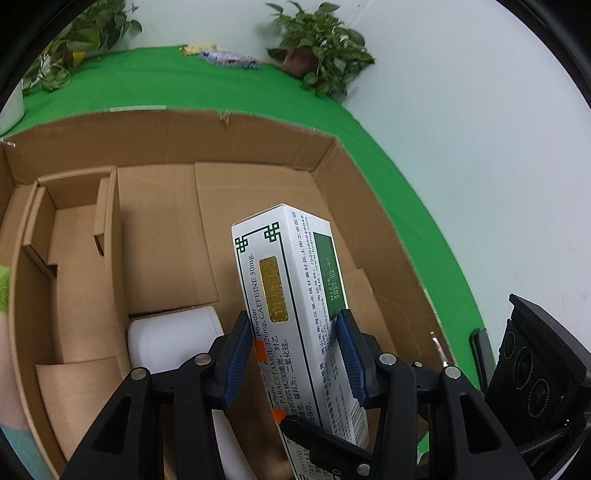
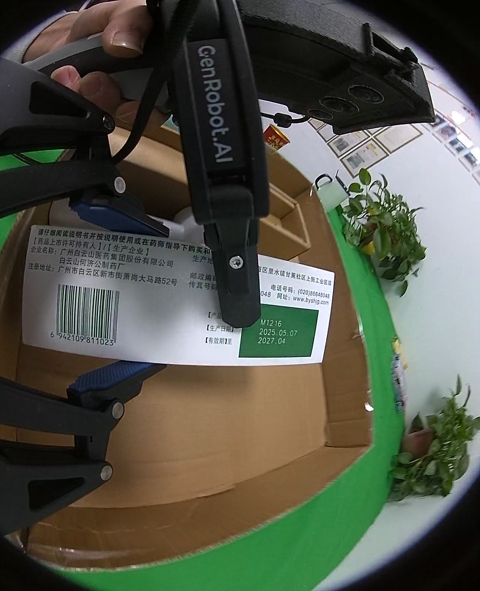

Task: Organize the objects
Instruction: 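Carry the medicine box over the box and lower it beside the hair dryer, then open the right gripper to release the medicine box and pull back, then move the right gripper toward the white phone stand on the table, then close the right gripper on the sides of the white phone stand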

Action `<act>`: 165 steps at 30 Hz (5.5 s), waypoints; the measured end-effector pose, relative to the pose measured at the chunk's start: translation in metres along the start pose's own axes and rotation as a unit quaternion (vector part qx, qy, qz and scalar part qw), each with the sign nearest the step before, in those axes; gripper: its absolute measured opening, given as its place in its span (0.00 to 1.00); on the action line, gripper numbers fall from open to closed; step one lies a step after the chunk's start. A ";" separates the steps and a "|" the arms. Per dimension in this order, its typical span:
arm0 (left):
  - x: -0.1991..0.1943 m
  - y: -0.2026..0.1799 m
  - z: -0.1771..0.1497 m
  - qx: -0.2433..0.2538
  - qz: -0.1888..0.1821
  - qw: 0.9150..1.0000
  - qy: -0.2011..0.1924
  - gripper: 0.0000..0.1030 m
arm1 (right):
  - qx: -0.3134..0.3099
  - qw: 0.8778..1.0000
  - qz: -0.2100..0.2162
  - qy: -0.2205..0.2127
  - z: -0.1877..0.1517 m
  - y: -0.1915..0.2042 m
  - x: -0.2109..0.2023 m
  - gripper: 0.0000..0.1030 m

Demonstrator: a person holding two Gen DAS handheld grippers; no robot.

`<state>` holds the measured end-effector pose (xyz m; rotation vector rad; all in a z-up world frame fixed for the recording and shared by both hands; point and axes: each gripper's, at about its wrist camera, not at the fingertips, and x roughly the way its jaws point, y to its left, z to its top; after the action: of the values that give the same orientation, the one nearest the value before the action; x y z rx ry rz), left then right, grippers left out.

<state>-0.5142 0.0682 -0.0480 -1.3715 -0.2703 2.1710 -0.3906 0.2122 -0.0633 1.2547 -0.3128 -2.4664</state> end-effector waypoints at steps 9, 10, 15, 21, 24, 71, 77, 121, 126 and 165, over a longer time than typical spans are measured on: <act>0.000 0.000 0.005 -0.007 0.010 1.000 0.003 0.45 | 0.003 1.000 0.002 0.008 0.002 0.003 0.003 0.60; -0.001 -0.001 0.005 -0.006 0.013 1.000 0.002 0.45 | 0.002 1.000 0.000 0.008 0.001 0.005 0.002 0.60; -0.032 -0.004 0.005 0.009 0.035 0.999 -0.039 0.46 | -0.002 1.000 -0.023 0.013 -0.002 0.008 0.006 0.60; -0.065 0.001 -0.009 0.020 0.047 0.996 -0.076 0.49 | 0.000 0.999 -0.032 0.033 -0.004 0.012 0.015 0.62; -0.080 0.006 -0.022 0.012 0.051 0.994 -0.092 0.49 | -0.016 0.998 -0.047 0.039 -0.006 0.020 0.013 0.67; -0.171 -0.060 -0.193 0.059 0.258 0.925 -0.273 0.99 | -0.097 0.970 -0.136 -0.174 -0.111 0.062 -0.111 0.91; -0.171 -0.073 -0.219 0.055 0.250 0.925 -0.280 0.99 | -0.087 0.969 -0.140 -0.181 -0.132 0.063 -0.120 0.91; -0.138 -0.040 -0.258 0.029 0.174 0.960 -0.216 0.97 | -0.051 0.990 -0.130 -0.012 -0.150 -0.010 -0.089 0.66; -0.123 -0.038 -0.247 0.021 0.089 0.980 -0.176 0.97 | -0.084 0.990 -0.091 -0.064 -0.167 0.019 -0.113 0.91; 0.010 -0.041 -0.218 -0.056 -0.128 0.990 -0.007 0.20 | -0.027 0.996 -0.075 -0.036 -0.162 -0.010 -0.096 0.61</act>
<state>-0.3118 0.0818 -0.1377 -1.3040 -0.5507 1.9784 -0.2090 0.2544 -0.0903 1.2090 -0.1739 -2.6316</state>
